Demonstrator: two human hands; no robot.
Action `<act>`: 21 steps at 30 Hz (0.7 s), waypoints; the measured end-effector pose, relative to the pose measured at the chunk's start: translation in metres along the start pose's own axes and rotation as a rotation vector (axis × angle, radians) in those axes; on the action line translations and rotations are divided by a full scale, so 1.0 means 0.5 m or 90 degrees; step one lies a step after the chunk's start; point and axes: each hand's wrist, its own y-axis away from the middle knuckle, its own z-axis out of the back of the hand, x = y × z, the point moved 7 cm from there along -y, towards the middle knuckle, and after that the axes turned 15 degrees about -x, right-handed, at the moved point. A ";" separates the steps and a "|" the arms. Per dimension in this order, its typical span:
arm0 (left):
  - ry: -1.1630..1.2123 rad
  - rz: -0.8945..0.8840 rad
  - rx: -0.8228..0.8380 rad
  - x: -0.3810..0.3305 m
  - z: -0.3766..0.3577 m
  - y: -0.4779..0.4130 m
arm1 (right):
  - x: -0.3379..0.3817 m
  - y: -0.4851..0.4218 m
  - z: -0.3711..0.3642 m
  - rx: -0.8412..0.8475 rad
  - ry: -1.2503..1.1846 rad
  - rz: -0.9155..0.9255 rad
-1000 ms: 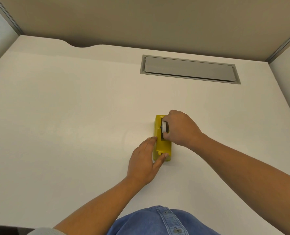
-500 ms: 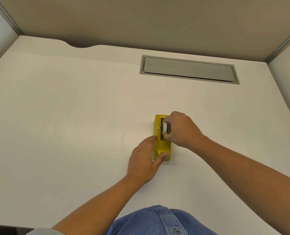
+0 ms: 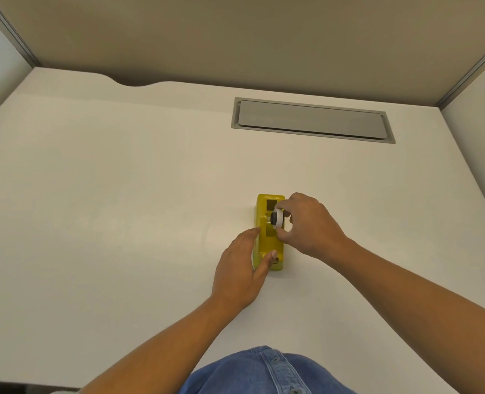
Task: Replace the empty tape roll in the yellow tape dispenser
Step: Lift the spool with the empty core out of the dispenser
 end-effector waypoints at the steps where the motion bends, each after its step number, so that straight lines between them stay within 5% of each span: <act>1: 0.011 0.005 -0.009 -0.003 0.005 0.002 | 0.002 0.004 0.005 -0.001 -0.001 0.002; 8: 0.208 0.120 -0.142 -0.021 0.071 0.029 | 0.024 0.065 0.033 -0.003 -0.001 0.032; 16: 0.325 0.271 -0.088 0.000 0.069 0.061 | 0.056 0.146 0.052 0.019 -0.024 0.029; 21: 0.387 0.319 0.046 -0.018 0.052 0.079 | 0.071 0.164 0.071 0.003 -0.025 0.027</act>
